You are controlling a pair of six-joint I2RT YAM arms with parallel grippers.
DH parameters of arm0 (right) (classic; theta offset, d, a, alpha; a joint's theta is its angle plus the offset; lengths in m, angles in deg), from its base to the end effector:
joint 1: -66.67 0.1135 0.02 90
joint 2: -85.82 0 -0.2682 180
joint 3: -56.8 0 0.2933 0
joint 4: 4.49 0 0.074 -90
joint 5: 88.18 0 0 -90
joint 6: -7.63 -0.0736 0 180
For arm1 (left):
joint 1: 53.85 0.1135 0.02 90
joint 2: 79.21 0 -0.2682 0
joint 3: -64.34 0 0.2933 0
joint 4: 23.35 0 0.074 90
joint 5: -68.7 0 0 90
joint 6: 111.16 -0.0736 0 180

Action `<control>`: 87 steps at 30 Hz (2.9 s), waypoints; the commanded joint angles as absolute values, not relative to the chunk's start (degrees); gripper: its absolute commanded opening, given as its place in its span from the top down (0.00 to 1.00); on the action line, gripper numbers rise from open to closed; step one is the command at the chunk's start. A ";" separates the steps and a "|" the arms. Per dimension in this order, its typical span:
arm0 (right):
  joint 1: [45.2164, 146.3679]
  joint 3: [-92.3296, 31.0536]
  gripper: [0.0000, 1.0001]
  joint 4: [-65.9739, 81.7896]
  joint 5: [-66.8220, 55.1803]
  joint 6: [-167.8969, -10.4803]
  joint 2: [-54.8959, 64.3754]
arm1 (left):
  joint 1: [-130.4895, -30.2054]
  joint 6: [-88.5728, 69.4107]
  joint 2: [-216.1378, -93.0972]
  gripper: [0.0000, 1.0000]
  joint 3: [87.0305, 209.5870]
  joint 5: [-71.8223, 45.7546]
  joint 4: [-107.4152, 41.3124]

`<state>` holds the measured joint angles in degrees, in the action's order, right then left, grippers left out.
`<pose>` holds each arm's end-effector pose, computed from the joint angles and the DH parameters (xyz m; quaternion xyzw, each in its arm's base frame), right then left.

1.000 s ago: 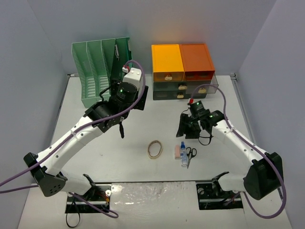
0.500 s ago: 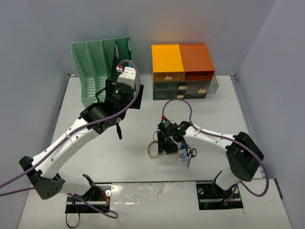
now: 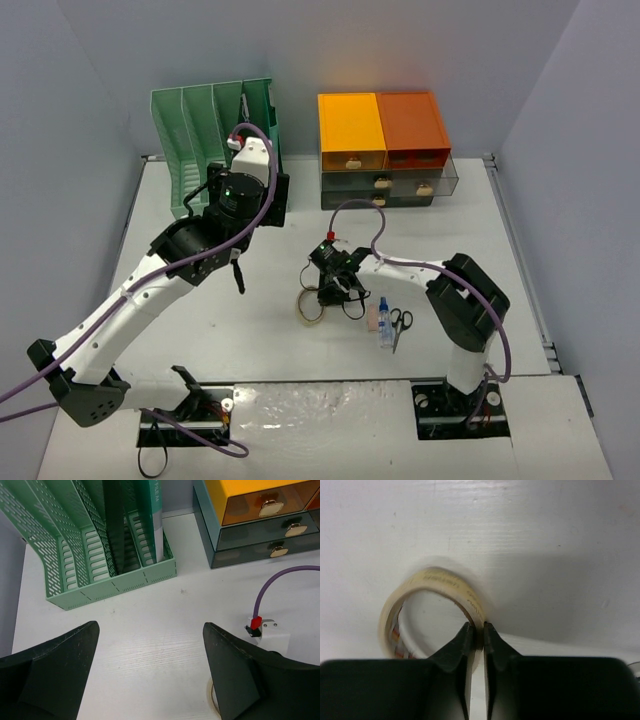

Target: Organize the desk

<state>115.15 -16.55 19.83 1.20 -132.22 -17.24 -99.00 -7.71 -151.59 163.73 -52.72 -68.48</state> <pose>0.2792 0.3165 0.1099 0.0097 0.9511 0.2370 0.1980 0.2600 -0.2070 0.4598 0.0600 0.7932 -0.0853 0.6000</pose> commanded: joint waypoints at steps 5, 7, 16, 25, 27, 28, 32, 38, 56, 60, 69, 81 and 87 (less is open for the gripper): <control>115.85 -19.78 1.00 20.01 5.09 -133.19 -15.51 | -97.79 -9.55 -149.57 0.18 165.61 -52.19 -67.01; 116.01 -22.16 1.00 21.75 6.13 -132.49 -13.01 | -97.79 -9.43 -149.57 0.18 165.44 -52.15 -66.85; 105.16 -44.34 1.00 32.33 9.57 -125.32 -3.98 | -97.63 -8.13 -149.60 0.18 164.08 -51.12 -65.77; 90.51 -52.21 1.00 32.19 15.00 -125.35 -3.56 | -97.62 -6.84 -149.61 0.18 163.59 -49.86 -65.83; 88.77 -52.79 1.00 31.56 16.15 -126.41 -4.44 | -97.62 -6.91 -149.77 0.18 163.83 -49.78 -65.99; 88.25 -52.94 1.00 31.29 16.58 -126.77 -4.88 | -97.62 -6.88 -149.83 0.18 163.93 -49.77 -66.04; 86.08 -53.02 1.00 30.08 19.19 -128.28 -6.56 | -97.62 -7.15 -149.79 0.18 164.16 -49.86 -66.23; 79.78 -48.71 1.00 24.35 17.73 -131.68 -7.03 | -97.62 -7.67 -149.66 0.18 164.12 -49.77 -66.71; 75.45 -43.89 1.00 17.48 16.79 -136.02 -10.24 | -97.62 -8.30 -149.88 0.18 164.26 -49.92 -66.97; 75.23 -43.52 0.99 17.51 16.55 -135.91 -10.47 | -97.62 -8.24 -149.96 0.18 164.15 -49.84 -66.97; 75.24 -42.72 0.83 17.51 15.75 -134.85 -9.44 | -95.60 -8.59 -155.57 0.18 168.11 -45.48 -62.78; 75.19 -41.37 0.66 17.80 14.71 -134.50 -7.08 | -80.69 7.33 -184.75 0.17 199.55 -21.24 -57.31; 74.42 -41.72 0.64 18.31 13.85 -132.78 -5.56 | -79.97 15.09 -200.76 0.17 219.84 -7.45 -54.14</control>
<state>75.39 -41.67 18.32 13.94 -134.46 -9.52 -79.79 7.06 -194.72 207.91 -21.24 -59.85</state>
